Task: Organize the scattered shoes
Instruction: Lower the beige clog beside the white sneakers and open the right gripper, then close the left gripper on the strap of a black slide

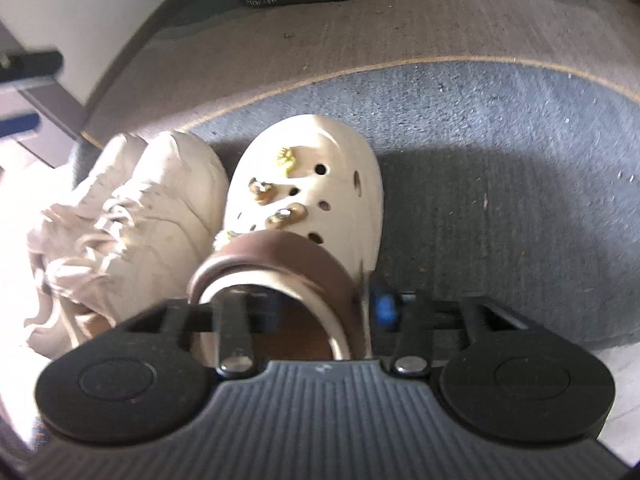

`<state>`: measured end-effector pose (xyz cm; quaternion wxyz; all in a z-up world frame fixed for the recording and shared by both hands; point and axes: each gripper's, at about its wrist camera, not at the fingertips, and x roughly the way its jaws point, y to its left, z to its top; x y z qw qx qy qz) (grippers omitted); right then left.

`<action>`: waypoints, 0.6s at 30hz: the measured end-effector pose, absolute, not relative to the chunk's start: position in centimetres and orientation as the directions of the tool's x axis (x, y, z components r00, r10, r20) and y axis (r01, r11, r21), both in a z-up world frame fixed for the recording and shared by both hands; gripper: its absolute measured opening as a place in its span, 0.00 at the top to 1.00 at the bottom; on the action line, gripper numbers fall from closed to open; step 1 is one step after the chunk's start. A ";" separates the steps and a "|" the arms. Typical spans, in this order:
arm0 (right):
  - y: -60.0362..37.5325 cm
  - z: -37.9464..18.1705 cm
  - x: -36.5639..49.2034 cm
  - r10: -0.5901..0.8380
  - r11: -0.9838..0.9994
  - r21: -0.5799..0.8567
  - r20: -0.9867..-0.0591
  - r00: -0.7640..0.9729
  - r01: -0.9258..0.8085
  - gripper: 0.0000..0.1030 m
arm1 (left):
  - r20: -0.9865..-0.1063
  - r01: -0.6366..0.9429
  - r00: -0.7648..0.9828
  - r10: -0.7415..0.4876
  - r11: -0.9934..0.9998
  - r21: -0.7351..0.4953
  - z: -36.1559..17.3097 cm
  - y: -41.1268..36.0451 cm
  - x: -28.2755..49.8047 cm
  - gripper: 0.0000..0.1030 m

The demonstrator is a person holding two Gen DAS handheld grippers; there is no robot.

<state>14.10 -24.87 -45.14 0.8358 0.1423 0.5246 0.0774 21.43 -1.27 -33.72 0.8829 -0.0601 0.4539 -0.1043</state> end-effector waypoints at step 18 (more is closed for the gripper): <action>-27.3 -41.1 11.8 0.268 0.937 0.350 -0.760 0.592 0.024 0.24 | -0.653 0.263 0.743 -0.146 0.961 0.084 -30.1 -3.8 29.7 0.07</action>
